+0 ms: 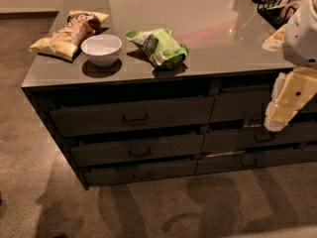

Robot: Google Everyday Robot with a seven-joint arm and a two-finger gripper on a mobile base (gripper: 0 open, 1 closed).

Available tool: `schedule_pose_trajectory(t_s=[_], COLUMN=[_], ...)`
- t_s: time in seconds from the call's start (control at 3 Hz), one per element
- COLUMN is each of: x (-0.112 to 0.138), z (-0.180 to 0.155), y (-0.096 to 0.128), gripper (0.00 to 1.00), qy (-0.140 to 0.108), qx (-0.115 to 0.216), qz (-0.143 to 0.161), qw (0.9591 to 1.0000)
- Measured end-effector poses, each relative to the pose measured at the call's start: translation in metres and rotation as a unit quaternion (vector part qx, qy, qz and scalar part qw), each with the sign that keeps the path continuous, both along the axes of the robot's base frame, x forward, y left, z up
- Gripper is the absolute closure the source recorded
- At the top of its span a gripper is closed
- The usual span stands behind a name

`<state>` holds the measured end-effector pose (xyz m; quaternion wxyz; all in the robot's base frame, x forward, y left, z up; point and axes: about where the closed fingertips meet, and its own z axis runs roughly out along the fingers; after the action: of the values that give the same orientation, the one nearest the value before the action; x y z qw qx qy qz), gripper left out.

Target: Open middle drawer

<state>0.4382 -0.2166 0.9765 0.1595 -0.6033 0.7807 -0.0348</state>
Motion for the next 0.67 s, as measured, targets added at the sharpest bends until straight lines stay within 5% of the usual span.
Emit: schedule_pose_trajectory(t_s=[0.33,0.67], x=[0.000,0.011], z=[0.000,-0.046], y=[0.000,0.009], gripper=[0.00,0.00], qy=[0.000,0.014], qx=[0.000,0.018], qz=[0.000,0.013], qw=[1.0000,0.9997])
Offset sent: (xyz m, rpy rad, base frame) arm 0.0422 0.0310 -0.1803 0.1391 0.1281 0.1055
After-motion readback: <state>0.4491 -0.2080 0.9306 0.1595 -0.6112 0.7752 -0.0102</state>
